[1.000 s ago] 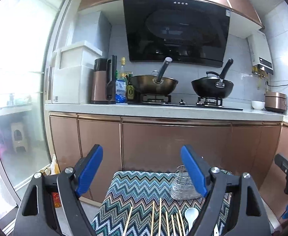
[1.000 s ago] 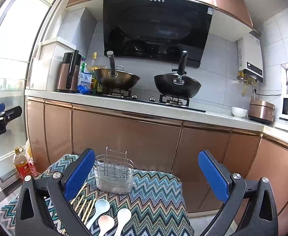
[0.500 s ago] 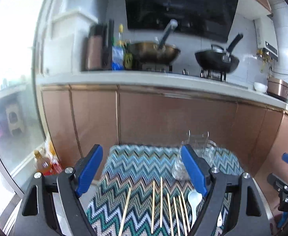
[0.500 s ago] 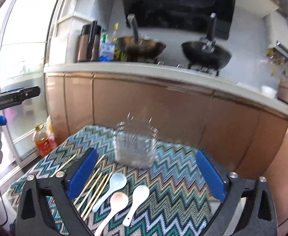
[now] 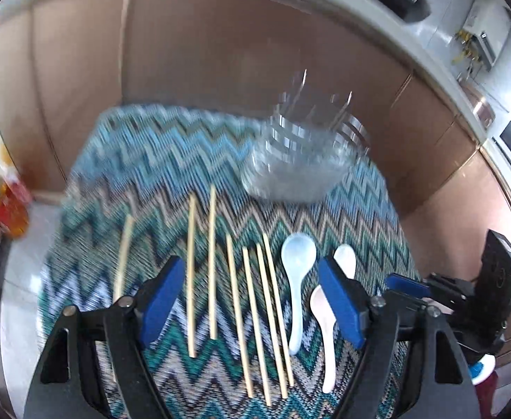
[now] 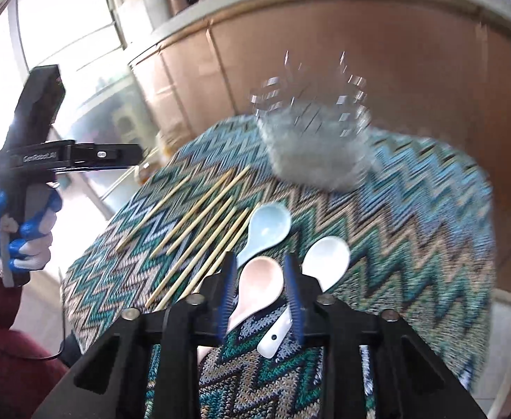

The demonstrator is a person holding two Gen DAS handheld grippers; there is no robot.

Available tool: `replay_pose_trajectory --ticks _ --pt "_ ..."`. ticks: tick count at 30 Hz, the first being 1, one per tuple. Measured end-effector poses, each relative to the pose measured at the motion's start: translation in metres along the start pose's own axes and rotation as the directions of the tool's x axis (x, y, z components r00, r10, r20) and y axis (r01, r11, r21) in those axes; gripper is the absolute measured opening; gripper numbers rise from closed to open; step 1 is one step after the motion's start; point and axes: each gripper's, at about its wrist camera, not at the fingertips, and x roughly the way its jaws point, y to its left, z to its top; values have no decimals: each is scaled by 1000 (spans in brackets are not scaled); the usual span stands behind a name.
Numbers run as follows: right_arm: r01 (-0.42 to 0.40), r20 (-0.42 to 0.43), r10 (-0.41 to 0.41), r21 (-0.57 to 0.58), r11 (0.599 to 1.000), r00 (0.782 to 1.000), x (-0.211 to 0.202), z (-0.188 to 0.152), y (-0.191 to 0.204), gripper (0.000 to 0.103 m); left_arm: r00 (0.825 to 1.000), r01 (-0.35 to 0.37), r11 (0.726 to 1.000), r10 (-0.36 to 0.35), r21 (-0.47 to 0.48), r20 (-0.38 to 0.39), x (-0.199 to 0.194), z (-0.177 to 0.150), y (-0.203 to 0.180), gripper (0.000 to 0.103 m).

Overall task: Organize utensils
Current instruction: 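Lower and close the left tool on a chopstick while the right tool grasps the pink spoon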

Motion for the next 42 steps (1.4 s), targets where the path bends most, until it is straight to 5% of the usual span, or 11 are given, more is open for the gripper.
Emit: replay_pose_trajectory --ticks 3,15,25,42 --pt "-77 -53 77 1 997 996 18 0 -10 18 994 21 999 -25 -33 -109 30 4 1 51" --pt "-181 -164 175 -17 983 971 52 10 -35 19 930 -22 997 -4 -67 -368 111 20 -3 35" --pt "-209 -215 194 -49 977 957 71 15 -39 20 905 -63 996 33 -57 -425 140 25 -6 20" --pt "-246 -300 197 -138 959 933 88 20 -32 14 900 -61 997 31 -55 -434 153 28 -5 14"
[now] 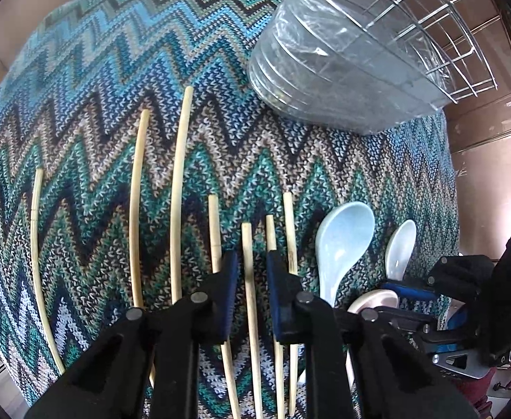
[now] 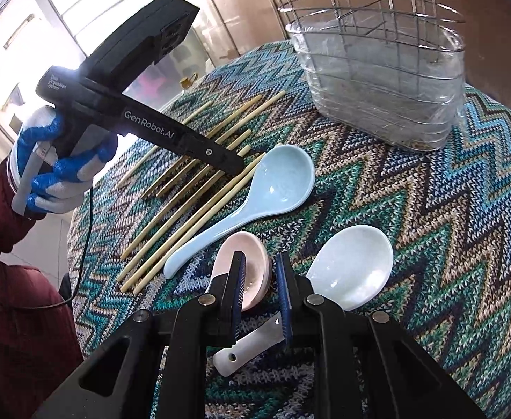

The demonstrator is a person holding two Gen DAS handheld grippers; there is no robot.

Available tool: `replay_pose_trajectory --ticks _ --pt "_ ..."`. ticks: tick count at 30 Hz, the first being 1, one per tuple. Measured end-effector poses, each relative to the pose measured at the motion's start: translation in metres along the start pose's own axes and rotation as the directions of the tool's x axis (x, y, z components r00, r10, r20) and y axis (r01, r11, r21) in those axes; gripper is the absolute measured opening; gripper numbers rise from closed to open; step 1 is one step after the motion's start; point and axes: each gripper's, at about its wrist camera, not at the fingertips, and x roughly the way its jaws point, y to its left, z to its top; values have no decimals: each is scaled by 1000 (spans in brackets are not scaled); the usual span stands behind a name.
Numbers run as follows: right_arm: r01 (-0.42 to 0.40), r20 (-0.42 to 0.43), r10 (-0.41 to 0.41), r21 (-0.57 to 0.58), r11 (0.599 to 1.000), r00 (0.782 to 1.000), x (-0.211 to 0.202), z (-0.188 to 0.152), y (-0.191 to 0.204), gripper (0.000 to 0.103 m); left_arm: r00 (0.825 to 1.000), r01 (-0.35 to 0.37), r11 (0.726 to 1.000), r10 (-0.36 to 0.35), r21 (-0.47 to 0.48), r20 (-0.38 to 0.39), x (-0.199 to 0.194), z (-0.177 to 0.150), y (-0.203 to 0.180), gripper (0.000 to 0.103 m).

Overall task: Organize utensils
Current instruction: 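Lower and close the left tool on a chopstick while the right tool grasps the pink spoon, then carry the chopstick and pink spoon over the wire holder while both tools open to drop them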

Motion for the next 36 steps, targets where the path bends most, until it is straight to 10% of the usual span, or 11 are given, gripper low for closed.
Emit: replay_pose_trajectory --ticks 12,24,32,36 --pt "15 26 -14 -41 999 1000 -6 6 15 6 1000 -20 999 20 -27 16 3 -5 11 4" --pt "180 171 -170 -42 983 971 -72 -10 56 6 979 47 999 -45 -6 201 -60 -43 11 4" --pt "308 289 -300 19 951 909 -120 -3 87 6 912 91 994 -107 58 396 -140 -66 -4 4" --pt "407 386 -408 87 909 827 -155 21 92 6 829 107 989 -143 97 540 -194 -61 -16 4"
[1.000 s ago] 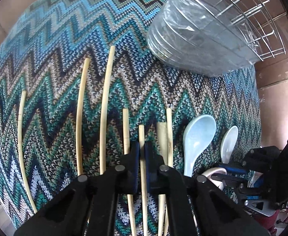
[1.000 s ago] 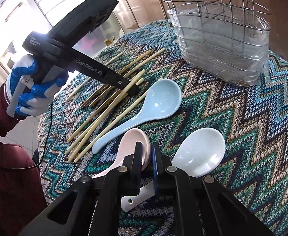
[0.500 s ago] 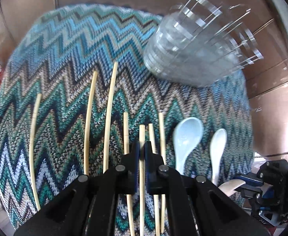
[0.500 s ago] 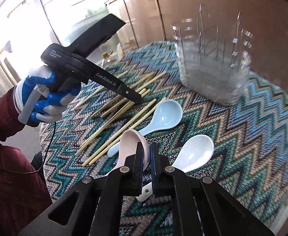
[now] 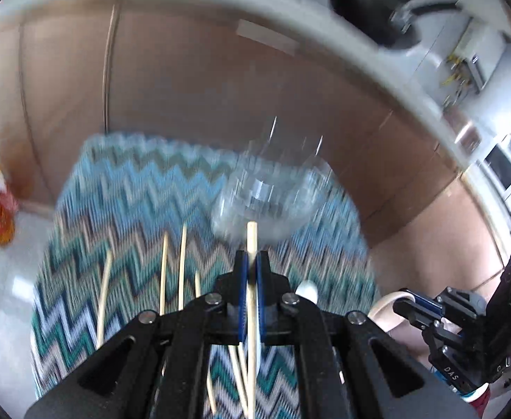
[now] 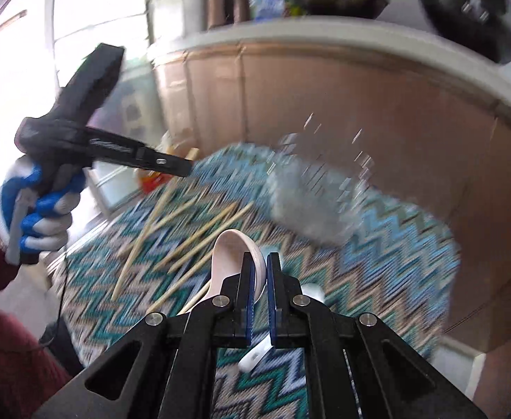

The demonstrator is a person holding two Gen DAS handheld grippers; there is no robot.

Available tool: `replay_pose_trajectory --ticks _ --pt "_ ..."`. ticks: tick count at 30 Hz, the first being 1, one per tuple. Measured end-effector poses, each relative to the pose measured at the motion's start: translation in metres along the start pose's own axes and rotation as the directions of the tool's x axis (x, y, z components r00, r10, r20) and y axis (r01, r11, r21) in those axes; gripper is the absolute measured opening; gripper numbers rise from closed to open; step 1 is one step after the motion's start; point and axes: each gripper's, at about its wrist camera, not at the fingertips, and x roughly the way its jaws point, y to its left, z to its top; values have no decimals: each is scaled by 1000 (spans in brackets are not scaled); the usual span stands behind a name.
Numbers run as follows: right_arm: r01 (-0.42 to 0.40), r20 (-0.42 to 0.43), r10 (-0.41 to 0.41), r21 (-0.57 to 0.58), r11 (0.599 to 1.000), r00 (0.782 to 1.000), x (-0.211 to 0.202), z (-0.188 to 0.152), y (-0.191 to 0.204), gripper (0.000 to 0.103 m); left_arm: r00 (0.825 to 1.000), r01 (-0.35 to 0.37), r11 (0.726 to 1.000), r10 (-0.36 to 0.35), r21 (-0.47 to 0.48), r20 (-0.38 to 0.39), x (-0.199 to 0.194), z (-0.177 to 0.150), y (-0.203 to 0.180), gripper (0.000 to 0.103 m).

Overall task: Organize utensils
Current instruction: 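Carry the chopstick and pink spoon over the wire holder while both tools open to drop them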

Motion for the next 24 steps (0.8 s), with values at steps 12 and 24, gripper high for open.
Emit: replay_pose_trajectory --ticks 12,24 --pt "442 264 -447 80 893 855 23 97 -40 6 859 -20 1000 25 -14 511 -15 114 -41 4" --pt "560 242 -551 35 828 799 112 66 -45 6 774 -190 977 211 -98 596 83 107 -26 4"
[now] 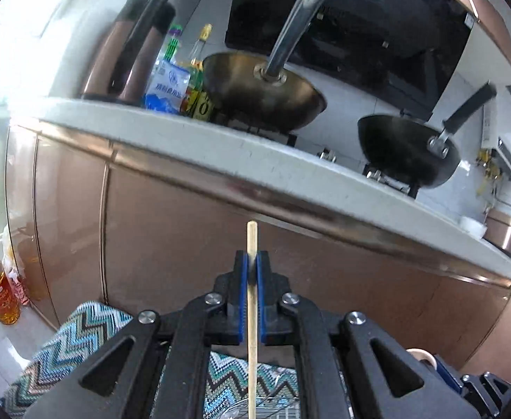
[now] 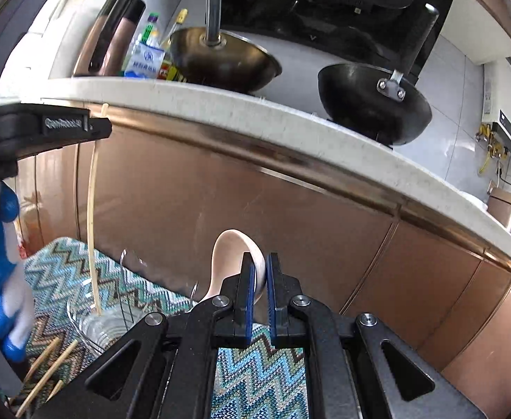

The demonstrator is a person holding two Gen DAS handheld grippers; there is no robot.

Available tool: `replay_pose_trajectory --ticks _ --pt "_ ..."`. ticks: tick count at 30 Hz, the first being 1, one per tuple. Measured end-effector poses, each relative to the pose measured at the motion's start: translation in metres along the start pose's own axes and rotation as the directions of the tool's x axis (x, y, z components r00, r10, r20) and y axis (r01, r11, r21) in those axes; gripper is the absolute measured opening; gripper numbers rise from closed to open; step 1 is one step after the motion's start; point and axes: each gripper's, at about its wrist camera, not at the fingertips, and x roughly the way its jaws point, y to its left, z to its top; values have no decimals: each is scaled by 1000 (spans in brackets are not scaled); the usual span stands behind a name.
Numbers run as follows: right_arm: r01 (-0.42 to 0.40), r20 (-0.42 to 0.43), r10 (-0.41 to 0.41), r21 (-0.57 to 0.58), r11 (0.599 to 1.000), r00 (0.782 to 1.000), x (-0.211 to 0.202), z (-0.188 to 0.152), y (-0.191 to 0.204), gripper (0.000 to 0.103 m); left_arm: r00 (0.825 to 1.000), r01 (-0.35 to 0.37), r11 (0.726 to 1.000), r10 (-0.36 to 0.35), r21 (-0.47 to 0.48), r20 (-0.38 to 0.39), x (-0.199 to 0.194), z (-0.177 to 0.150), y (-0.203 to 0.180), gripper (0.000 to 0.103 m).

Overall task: Organize utensils
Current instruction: 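Carry the chopstick and pink spoon over the wire holder while both tools open to drop them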

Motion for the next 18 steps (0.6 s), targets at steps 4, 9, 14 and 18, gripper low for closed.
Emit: replay_pose_trajectory --ticks 4,9,14,18 --pt "5 -26 -5 0 1000 1000 11 -14 8 6 999 -45 999 45 21 14 9 -28 2 4" --pt "-9 -39 9 2 1000 999 11 -25 14 21 998 -53 998 52 33 19 6 -36 5 10" --pt "-13 -32 14 36 999 999 -3 -22 10 41 1000 -28 999 28 20 13 -12 -22 12 33" --pt "-5 -6 5 53 999 1000 -25 -7 3 41 999 -25 997 22 70 38 -43 3 9 33"
